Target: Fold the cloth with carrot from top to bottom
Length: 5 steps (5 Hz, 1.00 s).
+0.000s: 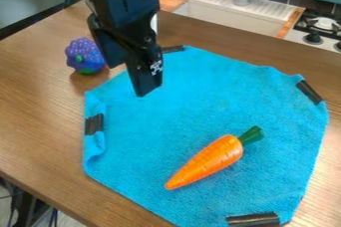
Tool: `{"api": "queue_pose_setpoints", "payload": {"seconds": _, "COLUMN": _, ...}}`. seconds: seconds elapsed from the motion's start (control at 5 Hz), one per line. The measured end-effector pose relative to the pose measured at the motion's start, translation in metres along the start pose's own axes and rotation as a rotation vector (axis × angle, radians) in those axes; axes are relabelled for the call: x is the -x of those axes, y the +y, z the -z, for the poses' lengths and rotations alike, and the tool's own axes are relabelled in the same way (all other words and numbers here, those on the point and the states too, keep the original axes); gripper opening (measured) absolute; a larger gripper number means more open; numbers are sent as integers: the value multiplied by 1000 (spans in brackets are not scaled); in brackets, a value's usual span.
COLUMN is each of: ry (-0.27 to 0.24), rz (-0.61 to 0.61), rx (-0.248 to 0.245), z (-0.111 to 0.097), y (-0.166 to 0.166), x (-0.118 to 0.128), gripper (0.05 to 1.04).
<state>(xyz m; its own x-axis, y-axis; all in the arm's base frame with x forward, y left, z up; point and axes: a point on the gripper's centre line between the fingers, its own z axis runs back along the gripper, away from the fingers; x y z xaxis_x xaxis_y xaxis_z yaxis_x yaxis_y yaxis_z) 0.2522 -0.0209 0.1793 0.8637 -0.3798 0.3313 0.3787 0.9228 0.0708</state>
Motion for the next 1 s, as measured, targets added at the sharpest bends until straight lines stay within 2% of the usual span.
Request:
{"api": "queue_pose_setpoints", "payload": {"seconds": 0.2, "ry": 22, "rz": 7, "rx": 16, "z": 6, "y": -1, "x": 2, "gripper": 999}}
{"api": "queue_pose_setpoints", "payload": {"seconds": 0.6, "ry": 29, "rz": 190, "rx": 72, "z": 21, "y": 30, "x": -25, "gripper": 999}}
{"api": "queue_pose_setpoints", "payload": {"seconds": 1.0, "ry": 11, "rz": 303, "rx": 30, "z": 30, "y": 53, "x": -44, "gripper": 999}}
